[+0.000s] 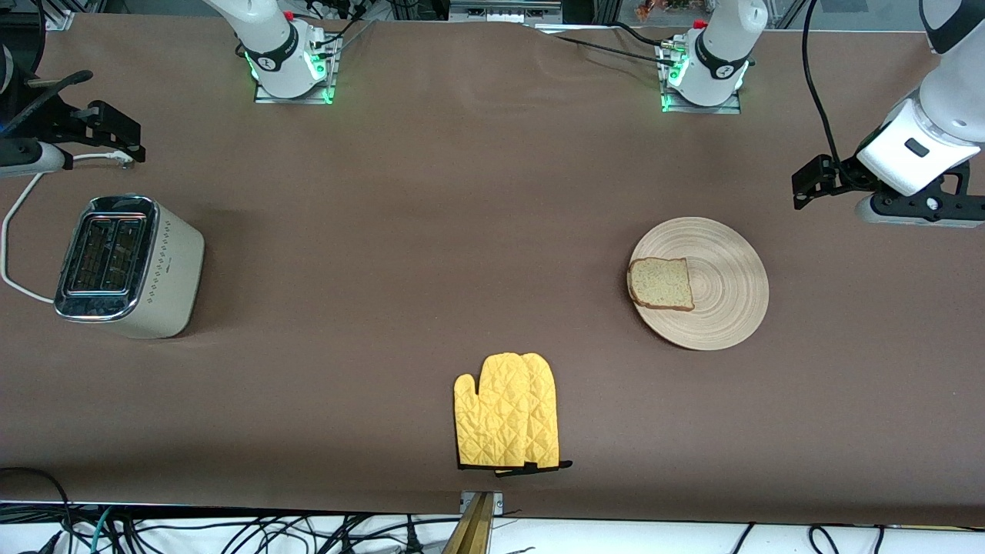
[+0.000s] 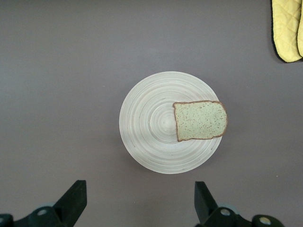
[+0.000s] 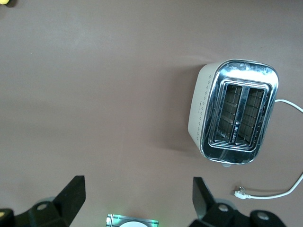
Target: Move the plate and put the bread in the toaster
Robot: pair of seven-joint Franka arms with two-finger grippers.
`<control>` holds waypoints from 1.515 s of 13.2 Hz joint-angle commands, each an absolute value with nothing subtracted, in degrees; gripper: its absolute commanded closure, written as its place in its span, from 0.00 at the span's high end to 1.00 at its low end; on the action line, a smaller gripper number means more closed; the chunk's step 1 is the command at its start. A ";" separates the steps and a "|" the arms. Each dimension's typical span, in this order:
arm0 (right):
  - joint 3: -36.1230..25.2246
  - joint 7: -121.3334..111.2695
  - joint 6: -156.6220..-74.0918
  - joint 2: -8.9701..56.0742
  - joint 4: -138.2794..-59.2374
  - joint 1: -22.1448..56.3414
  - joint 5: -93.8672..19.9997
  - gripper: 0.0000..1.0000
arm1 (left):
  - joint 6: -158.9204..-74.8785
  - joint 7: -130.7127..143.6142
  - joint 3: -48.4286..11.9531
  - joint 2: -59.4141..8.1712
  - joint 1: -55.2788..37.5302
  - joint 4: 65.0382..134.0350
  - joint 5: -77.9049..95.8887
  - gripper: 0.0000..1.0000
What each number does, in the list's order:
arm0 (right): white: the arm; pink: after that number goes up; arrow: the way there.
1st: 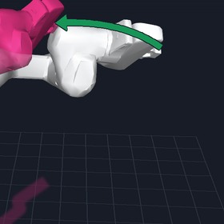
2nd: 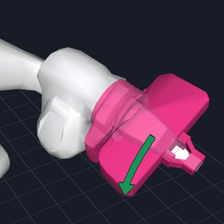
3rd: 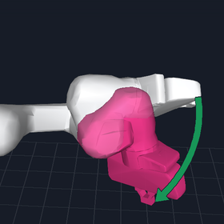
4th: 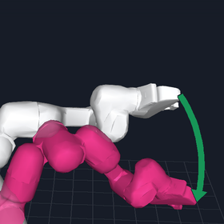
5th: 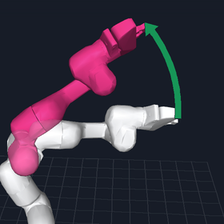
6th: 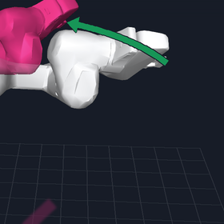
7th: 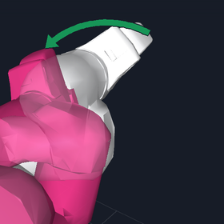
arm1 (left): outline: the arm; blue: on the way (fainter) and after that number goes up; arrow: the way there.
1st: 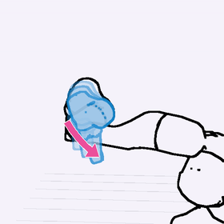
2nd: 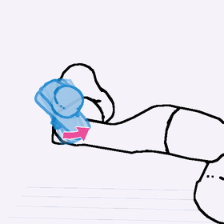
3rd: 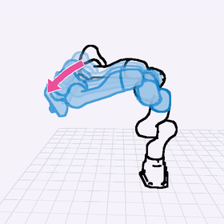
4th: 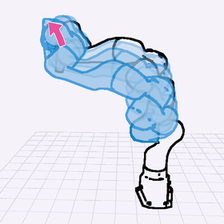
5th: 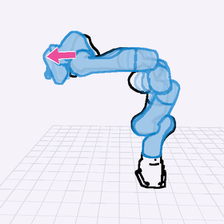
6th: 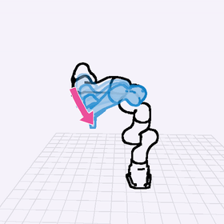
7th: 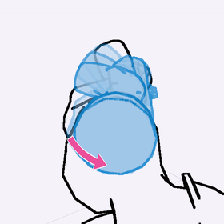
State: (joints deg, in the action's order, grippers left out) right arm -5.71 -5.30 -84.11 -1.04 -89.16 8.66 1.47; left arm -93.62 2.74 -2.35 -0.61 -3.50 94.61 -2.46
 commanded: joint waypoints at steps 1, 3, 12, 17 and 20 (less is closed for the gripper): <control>-5.45 -6.06 -83.14 -1.14 -88.33 8.53 2.02 1.00 | -92.99 2.99 -2.64 -0.79 -3.25 93.78 -2.02 1.00; -5.45 -6.06 -83.14 -1.14 -88.42 8.53 1.93 1.00 | -92.99 2.64 -2.46 -0.97 -2.90 93.78 -1.24 1.00; -5.36 -5.54 -83.41 -0.53 -88.94 8.61 2.02 1.00 | -92.72 -12.06 -1.93 -8.77 13.43 93.16 17.30 1.00; -5.45 -5.54 -83.41 -0.35 -88.95 8.61 2.02 1.00 | -91.23 -32.66 -1.93 -20.71 23.45 93.52 29.95 1.00; -5.45 -5.45 -83.23 -0.35 -88.95 8.61 2.02 1.00 | -90.97 -43.65 -2.02 -29.23 26.71 93.95 34.70 1.00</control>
